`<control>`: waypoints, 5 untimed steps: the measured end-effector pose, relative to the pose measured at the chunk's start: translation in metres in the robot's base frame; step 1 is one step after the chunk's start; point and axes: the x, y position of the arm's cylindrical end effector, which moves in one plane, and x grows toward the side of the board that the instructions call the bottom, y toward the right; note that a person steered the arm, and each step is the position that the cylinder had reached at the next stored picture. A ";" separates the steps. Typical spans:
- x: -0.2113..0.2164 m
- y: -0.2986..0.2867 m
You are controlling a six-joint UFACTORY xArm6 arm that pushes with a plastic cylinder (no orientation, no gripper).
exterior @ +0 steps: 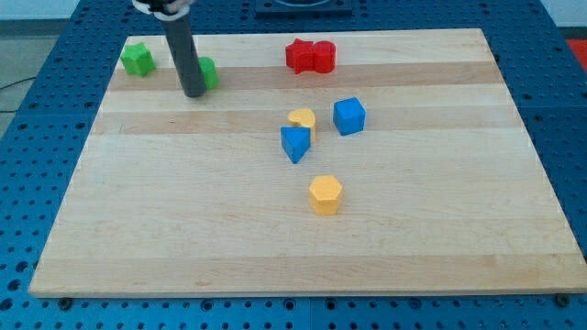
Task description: Move cube right to the heart
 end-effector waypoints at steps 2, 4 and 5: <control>-0.020 0.058; -0.036 -0.002; -0.030 0.032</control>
